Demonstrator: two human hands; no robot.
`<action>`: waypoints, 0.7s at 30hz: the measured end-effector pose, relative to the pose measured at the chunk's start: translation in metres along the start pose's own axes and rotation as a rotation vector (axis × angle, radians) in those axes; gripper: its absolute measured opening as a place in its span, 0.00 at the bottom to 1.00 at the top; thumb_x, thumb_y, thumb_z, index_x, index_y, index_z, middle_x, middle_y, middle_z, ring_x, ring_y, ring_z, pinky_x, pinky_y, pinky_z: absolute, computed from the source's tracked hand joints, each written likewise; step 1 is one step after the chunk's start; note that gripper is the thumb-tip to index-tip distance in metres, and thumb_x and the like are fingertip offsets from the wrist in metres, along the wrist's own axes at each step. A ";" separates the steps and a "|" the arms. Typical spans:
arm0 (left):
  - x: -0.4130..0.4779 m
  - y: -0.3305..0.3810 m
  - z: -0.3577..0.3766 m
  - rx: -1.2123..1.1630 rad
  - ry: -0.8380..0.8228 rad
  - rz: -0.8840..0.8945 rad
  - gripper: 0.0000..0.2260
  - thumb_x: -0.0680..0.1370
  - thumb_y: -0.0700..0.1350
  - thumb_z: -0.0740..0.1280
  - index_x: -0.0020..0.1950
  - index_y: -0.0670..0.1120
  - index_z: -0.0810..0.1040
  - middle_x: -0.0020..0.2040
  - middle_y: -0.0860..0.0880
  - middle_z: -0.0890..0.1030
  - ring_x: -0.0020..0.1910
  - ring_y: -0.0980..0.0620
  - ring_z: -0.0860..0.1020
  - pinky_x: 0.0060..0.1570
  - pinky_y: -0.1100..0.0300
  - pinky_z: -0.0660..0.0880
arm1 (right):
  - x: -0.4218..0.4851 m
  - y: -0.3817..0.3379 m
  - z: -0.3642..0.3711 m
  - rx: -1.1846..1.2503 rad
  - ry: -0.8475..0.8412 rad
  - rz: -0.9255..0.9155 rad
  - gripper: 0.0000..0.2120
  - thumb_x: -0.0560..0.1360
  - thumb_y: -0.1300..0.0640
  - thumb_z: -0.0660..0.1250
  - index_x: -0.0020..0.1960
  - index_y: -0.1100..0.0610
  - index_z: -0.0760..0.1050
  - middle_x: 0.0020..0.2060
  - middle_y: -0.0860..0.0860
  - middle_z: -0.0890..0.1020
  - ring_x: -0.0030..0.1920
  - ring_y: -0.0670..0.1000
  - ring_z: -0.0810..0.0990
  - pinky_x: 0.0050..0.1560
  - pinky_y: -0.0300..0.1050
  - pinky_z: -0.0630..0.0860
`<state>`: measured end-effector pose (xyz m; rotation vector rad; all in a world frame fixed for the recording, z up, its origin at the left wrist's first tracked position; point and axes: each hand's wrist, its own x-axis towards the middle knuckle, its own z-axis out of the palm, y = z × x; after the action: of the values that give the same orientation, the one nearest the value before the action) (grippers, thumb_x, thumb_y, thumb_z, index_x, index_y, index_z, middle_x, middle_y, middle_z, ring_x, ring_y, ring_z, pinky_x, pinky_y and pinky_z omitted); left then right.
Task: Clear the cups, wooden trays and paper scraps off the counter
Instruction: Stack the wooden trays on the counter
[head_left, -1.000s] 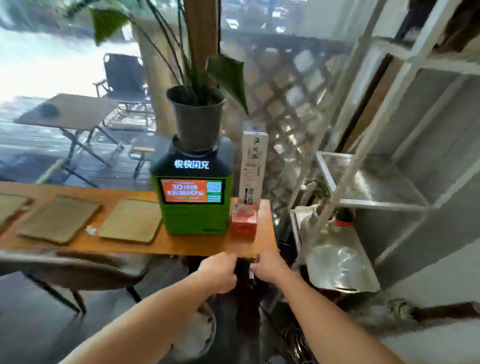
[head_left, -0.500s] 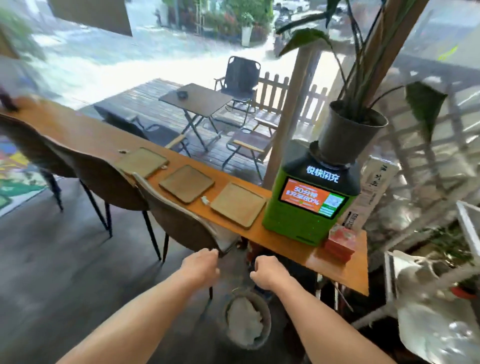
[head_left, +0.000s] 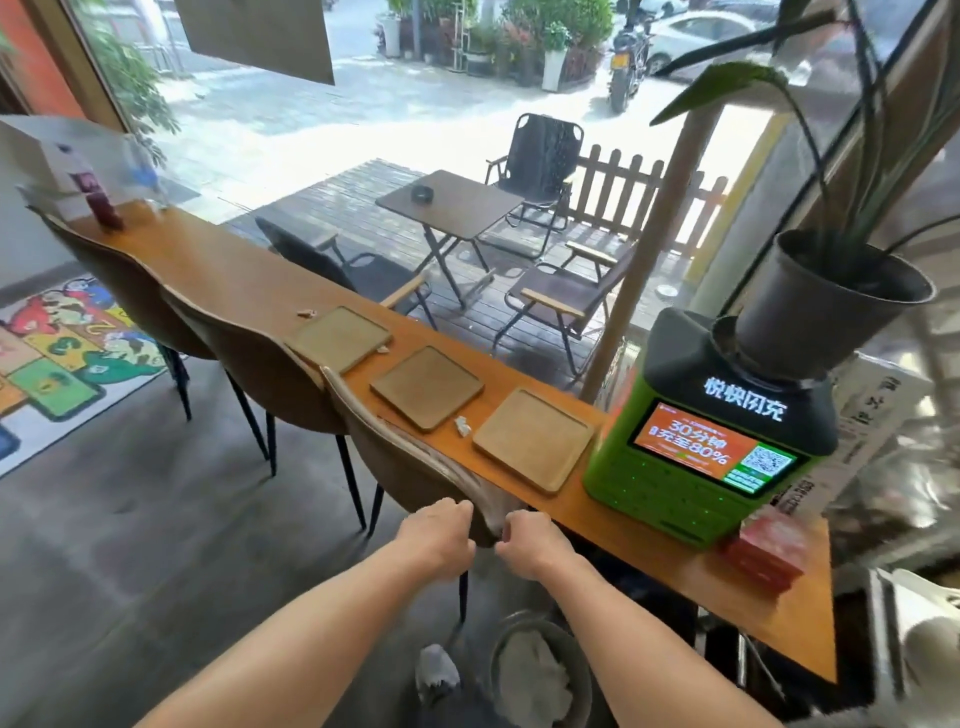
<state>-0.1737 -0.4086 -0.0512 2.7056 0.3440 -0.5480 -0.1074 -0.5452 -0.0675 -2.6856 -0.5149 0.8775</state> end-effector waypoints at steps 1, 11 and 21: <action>0.009 0.002 -0.008 -0.002 0.004 0.010 0.11 0.77 0.49 0.62 0.57 0.47 0.73 0.58 0.46 0.75 0.57 0.43 0.76 0.55 0.48 0.75 | 0.009 -0.001 -0.006 -0.003 0.002 0.012 0.08 0.75 0.50 0.66 0.52 0.53 0.77 0.48 0.51 0.80 0.47 0.52 0.80 0.48 0.49 0.79; 0.119 -0.020 -0.091 -0.004 0.018 0.074 0.08 0.75 0.48 0.61 0.52 0.48 0.73 0.57 0.45 0.77 0.56 0.42 0.77 0.54 0.49 0.75 | 0.130 -0.039 -0.073 0.017 -0.021 0.071 0.11 0.73 0.52 0.65 0.52 0.56 0.79 0.49 0.55 0.81 0.48 0.55 0.80 0.43 0.45 0.74; 0.217 -0.102 -0.142 0.050 -0.044 -0.017 0.07 0.75 0.51 0.60 0.49 0.49 0.72 0.52 0.46 0.77 0.51 0.44 0.77 0.47 0.51 0.75 | 0.227 -0.079 -0.089 0.080 -0.059 0.088 0.15 0.76 0.49 0.63 0.55 0.58 0.79 0.52 0.55 0.82 0.51 0.57 0.81 0.54 0.53 0.79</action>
<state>0.0358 -0.2257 -0.0489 2.7365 0.3458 -0.6275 0.0988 -0.3931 -0.0862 -2.6332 -0.3682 0.9829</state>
